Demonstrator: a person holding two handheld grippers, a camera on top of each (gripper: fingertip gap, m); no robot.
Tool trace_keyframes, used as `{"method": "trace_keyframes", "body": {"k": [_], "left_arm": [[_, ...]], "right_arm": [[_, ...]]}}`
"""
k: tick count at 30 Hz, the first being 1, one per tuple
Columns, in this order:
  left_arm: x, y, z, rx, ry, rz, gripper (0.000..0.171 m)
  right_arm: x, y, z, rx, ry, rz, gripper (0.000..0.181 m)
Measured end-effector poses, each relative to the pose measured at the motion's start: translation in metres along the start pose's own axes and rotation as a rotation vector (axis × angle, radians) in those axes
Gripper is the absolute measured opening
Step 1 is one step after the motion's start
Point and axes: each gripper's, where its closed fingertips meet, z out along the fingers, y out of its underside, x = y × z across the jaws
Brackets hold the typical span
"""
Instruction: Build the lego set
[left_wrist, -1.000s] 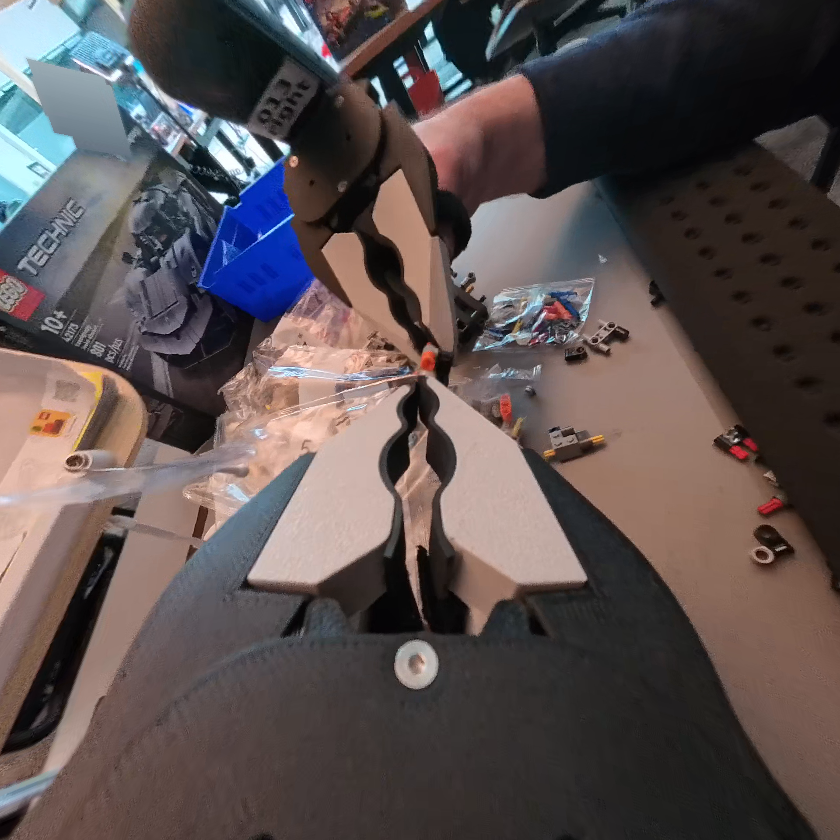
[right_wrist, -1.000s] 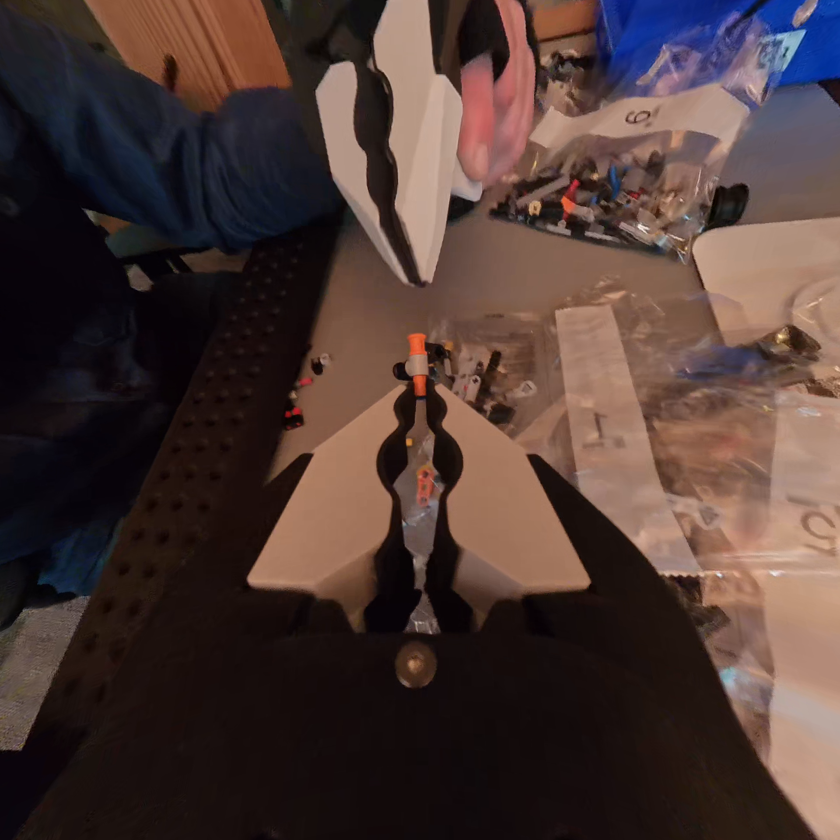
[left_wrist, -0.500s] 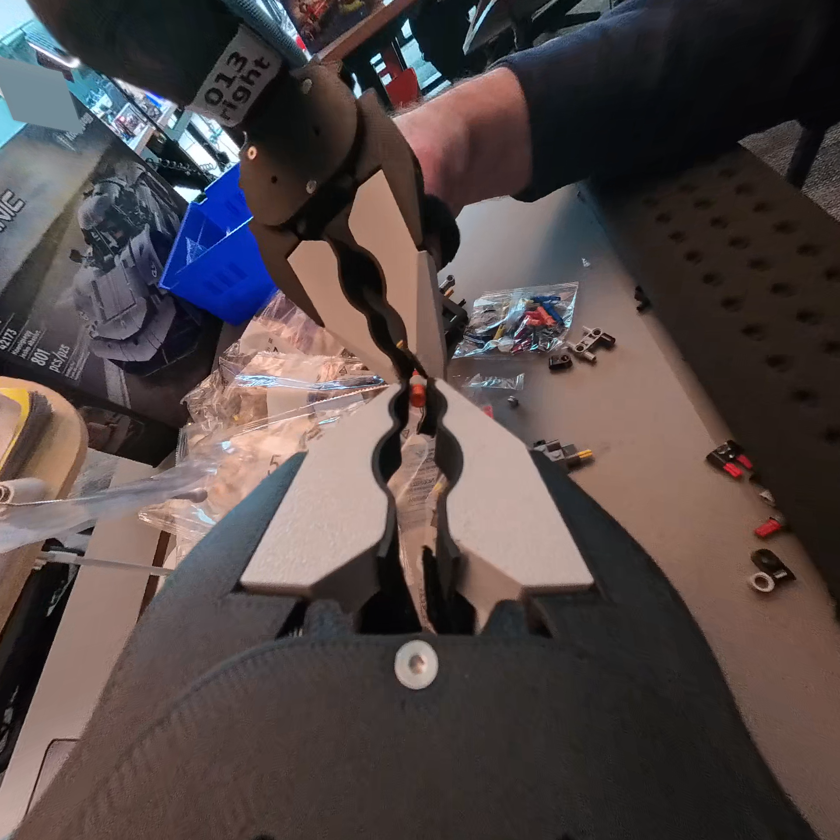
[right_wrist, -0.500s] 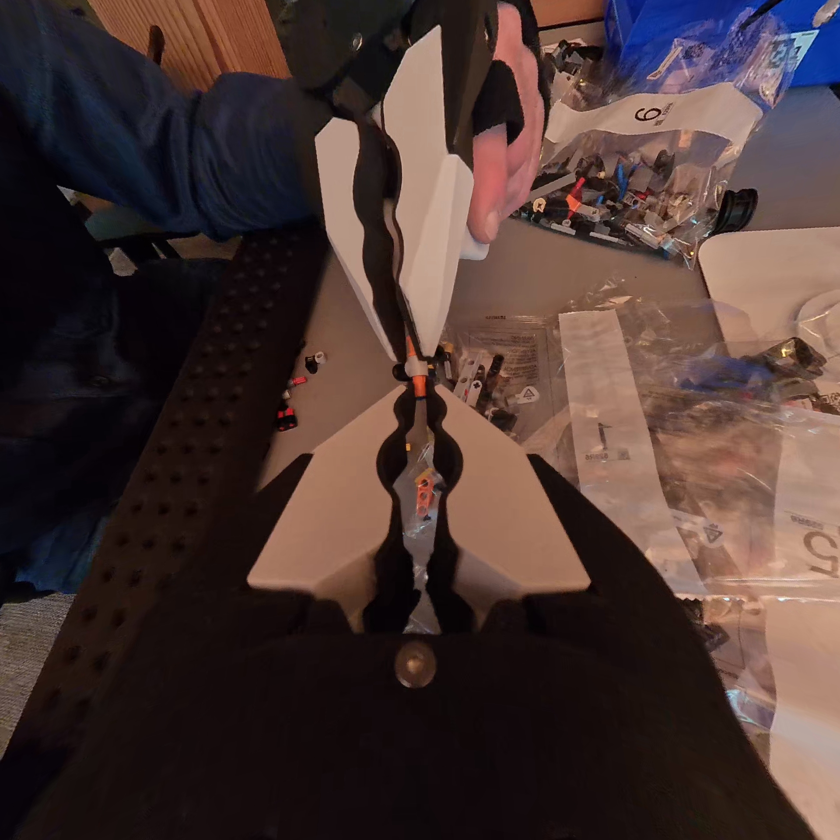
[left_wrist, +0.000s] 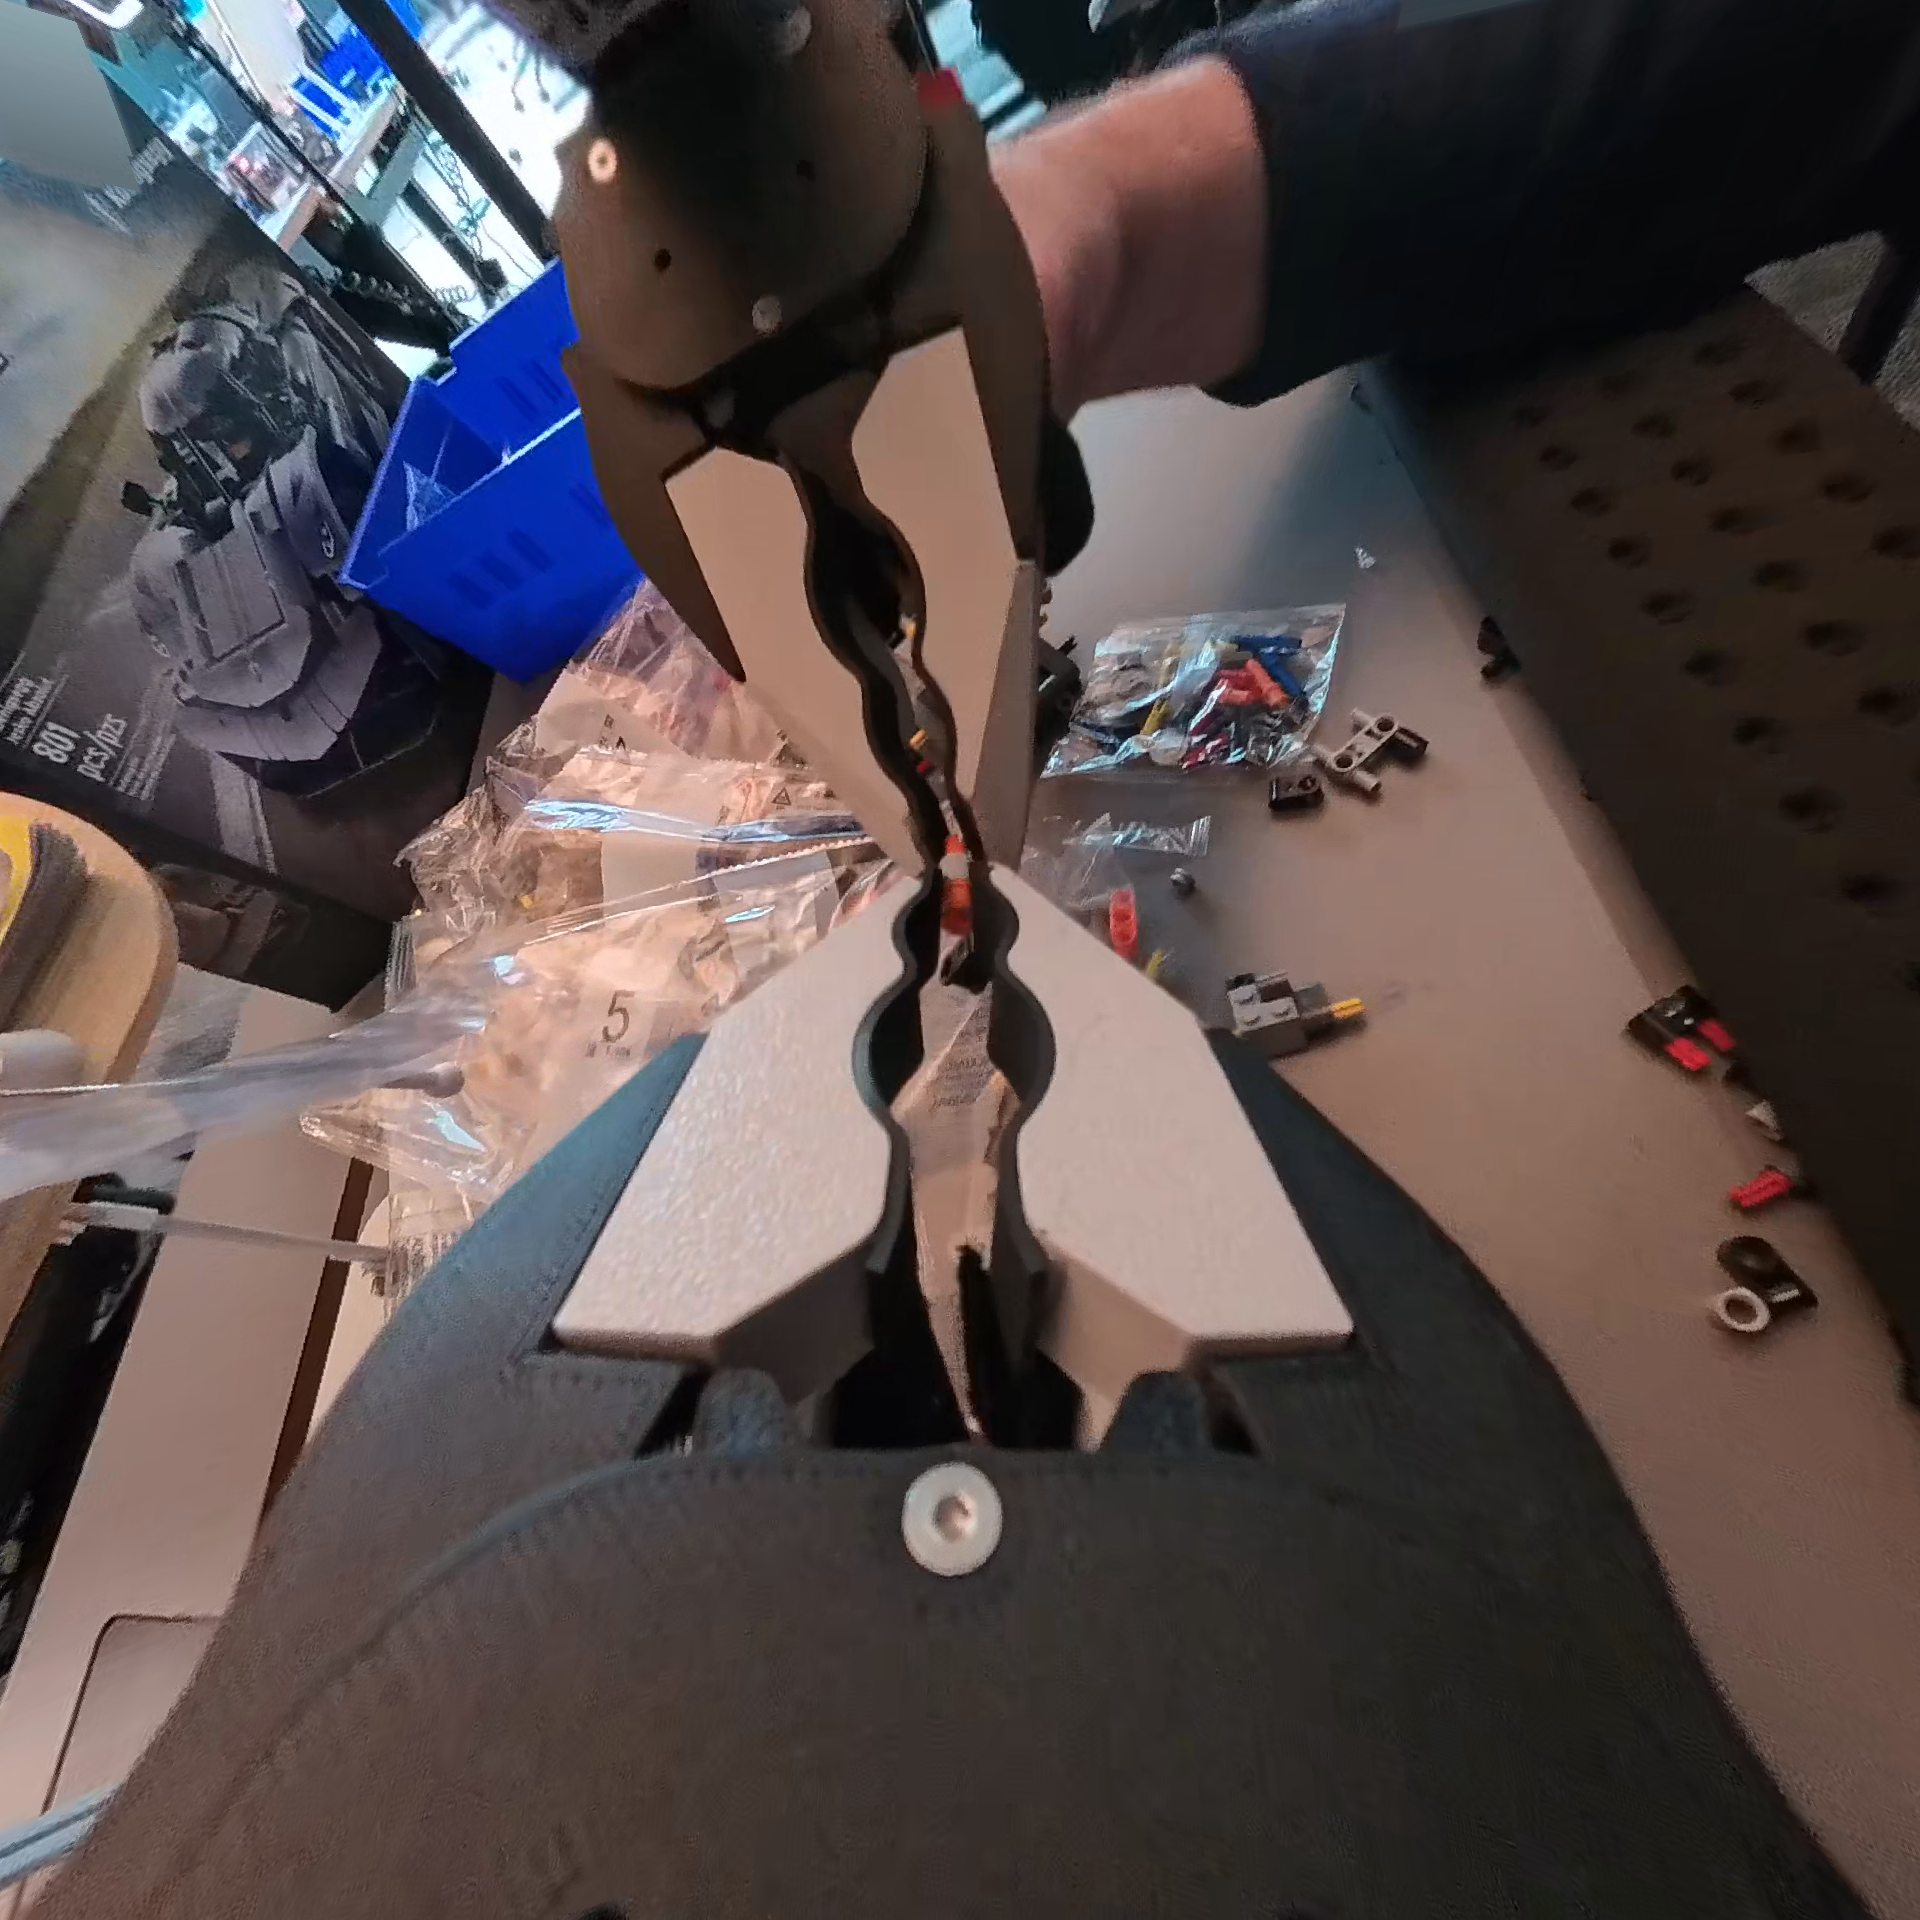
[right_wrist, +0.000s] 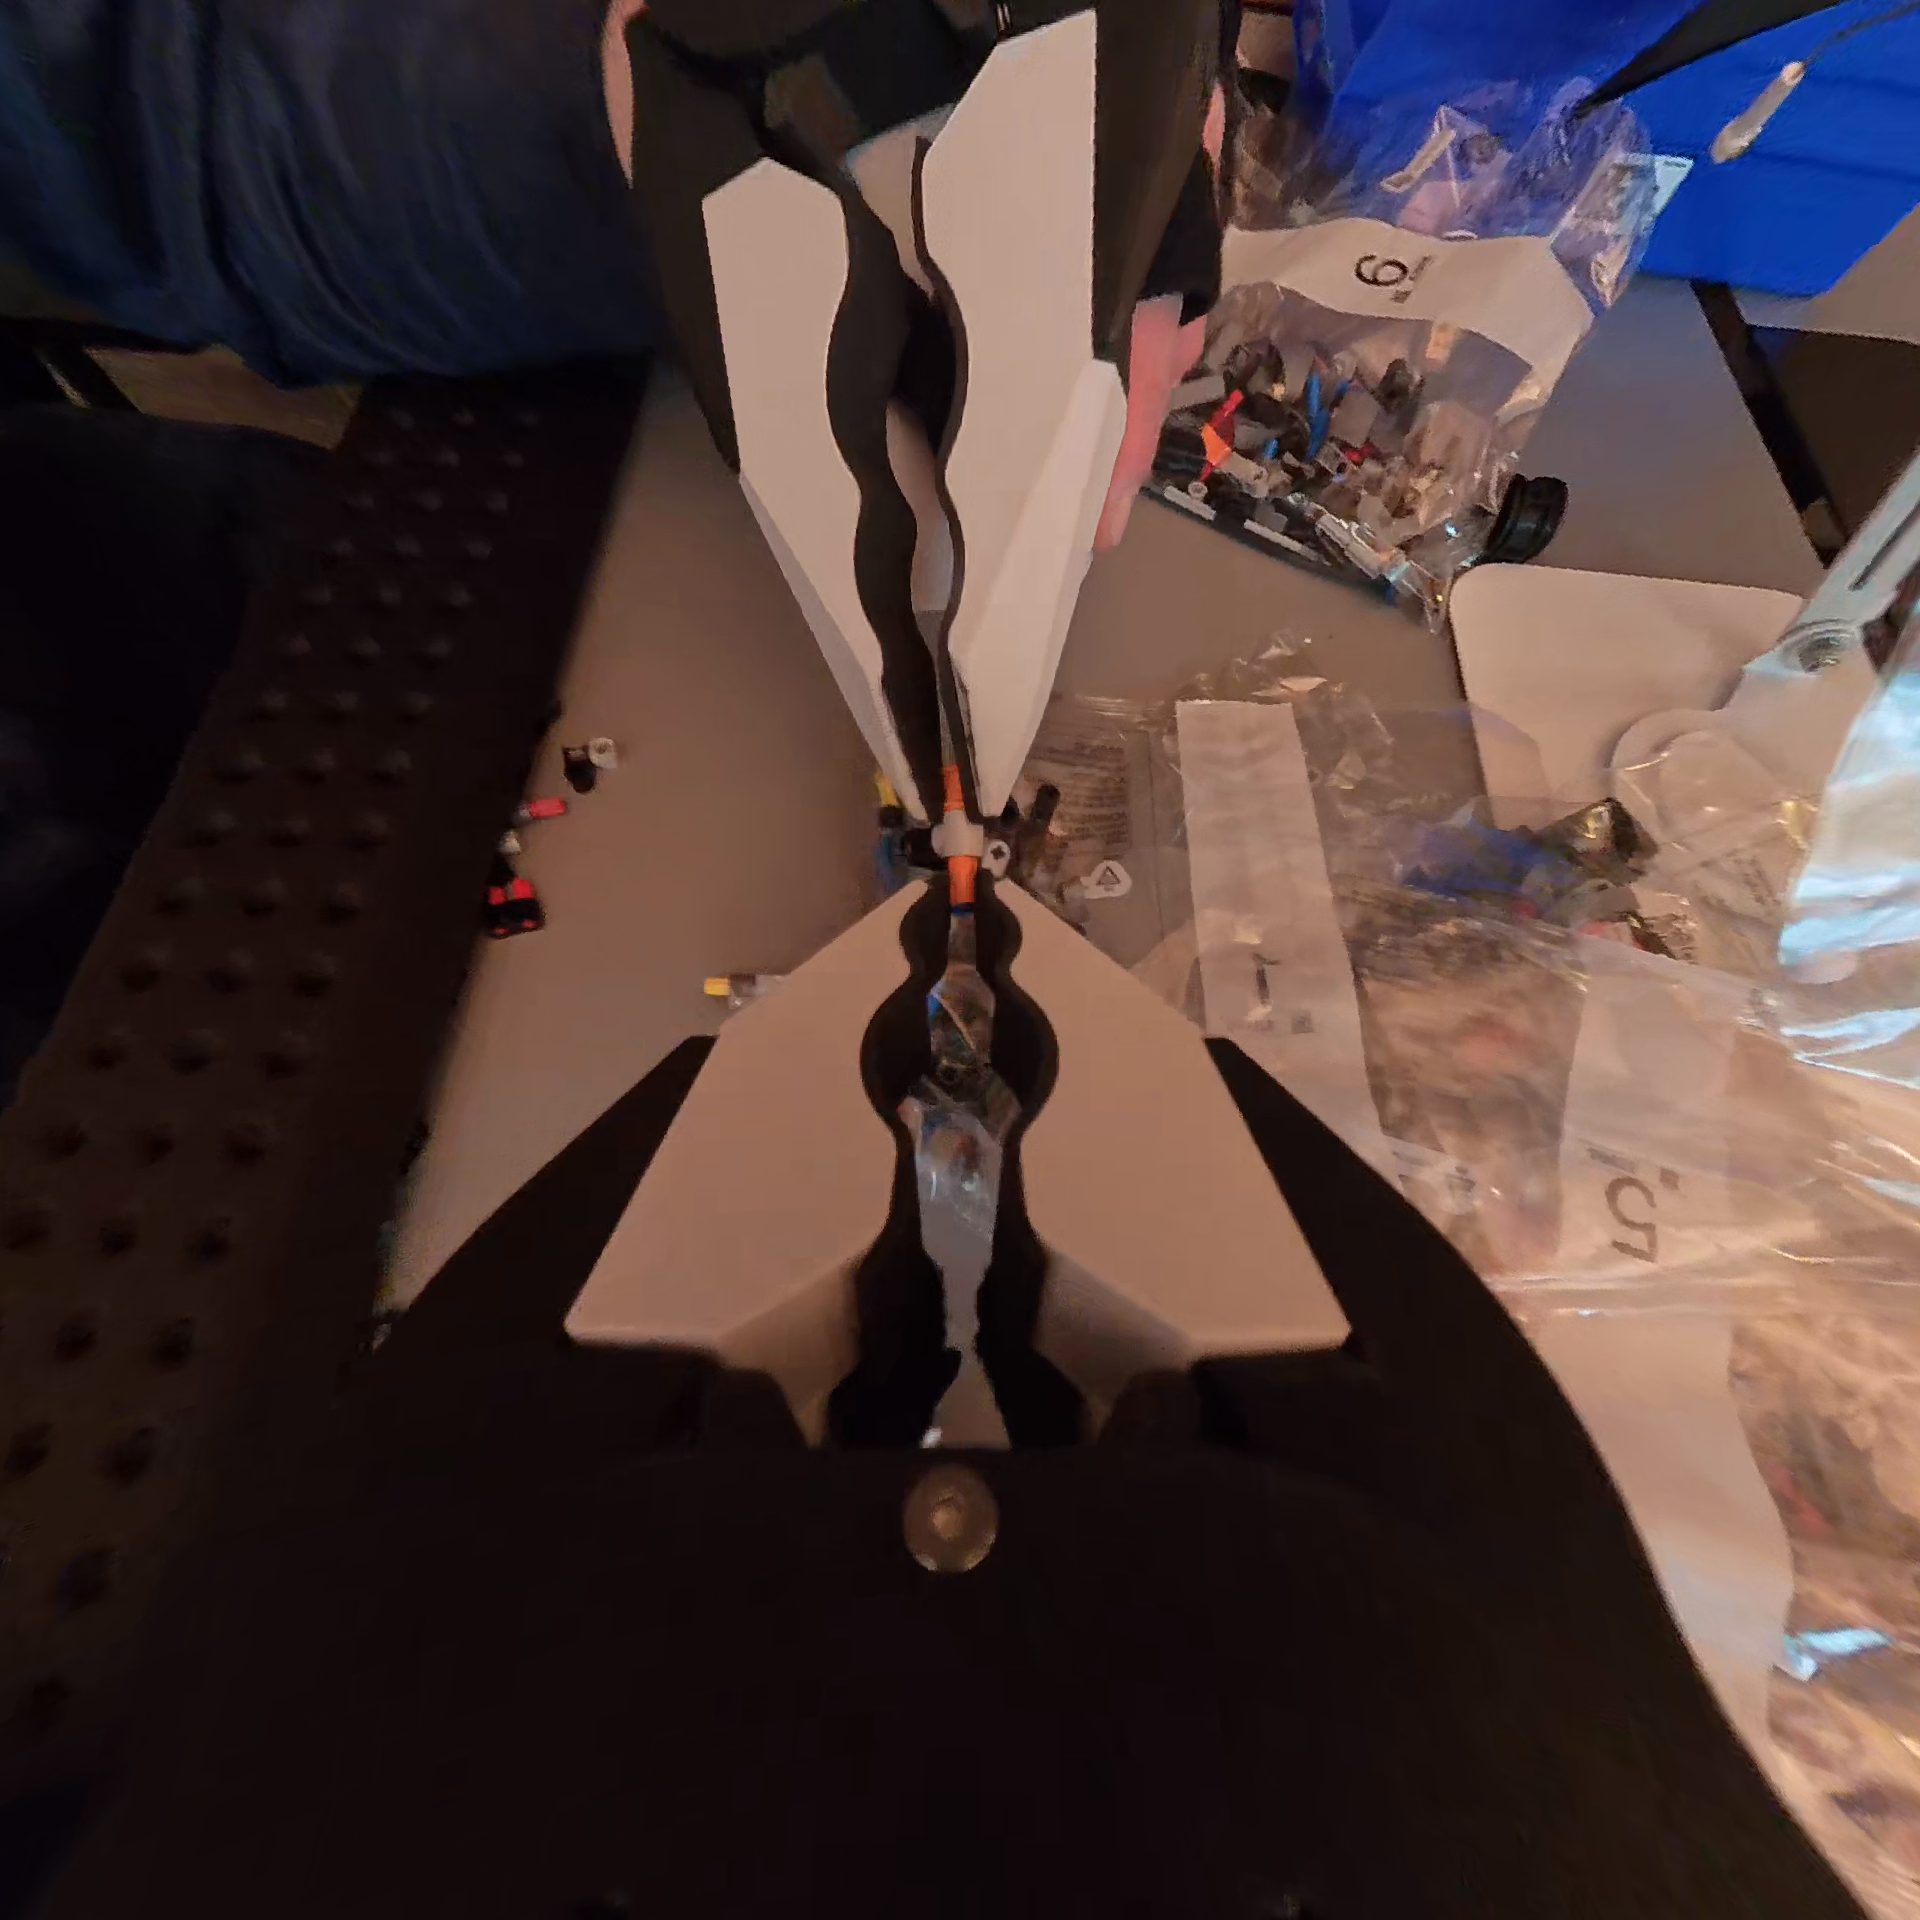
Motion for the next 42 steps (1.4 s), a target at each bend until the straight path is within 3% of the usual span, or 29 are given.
{"method": "trace_keyframes", "body": {"k": [3, 6, 11, 16, 20, 24, 36, 42], "left_arm": [[-0.004, 0.012, -0.001, -0.067, -0.028, 0.03, 0.0], [-0.007, 0.008, -0.007, -0.026, -0.023, -0.003, 0.0], [-0.008, 0.006, -0.002, -0.006, -0.023, -0.03, 0.0], [-0.005, 0.006, -0.002, 0.026, 0.016, -0.099, 0.023], [0.0, 0.012, 0.006, -0.012, 0.041, -0.091, 0.006], [-0.002, 0.014, 0.005, -0.006, 0.039, -0.115, 0.005], [-0.006, 0.016, 0.007, -0.095, -0.039, 0.009, 0.004], [-0.005, 0.02, 0.011, -0.118, -0.044, 0.032, 0.004]], "right_arm": [[0.006, 0.006, -0.005, -0.036, 0.049, -0.009, 0.001], [0.006, -0.004, -0.012, 0.025, 0.038, 0.0, 0.001], [0.006, -0.002, -0.012, 0.01, 0.064, -0.031, 0.001], [0.006, 0.0, -0.008, -0.014, 0.08, -0.071, 0.001], [0.007, 0.003, -0.004, -0.05, 0.107, -0.11, 0.001], [0.008, -0.001, -0.006, -0.03, 0.123, -0.129, 0.001], [0.006, -0.01, -0.005, -0.003, 0.134, -0.13, 0.013], [0.009, -0.006, -0.002, -0.023, 0.141, -0.105, 0.006]]}}
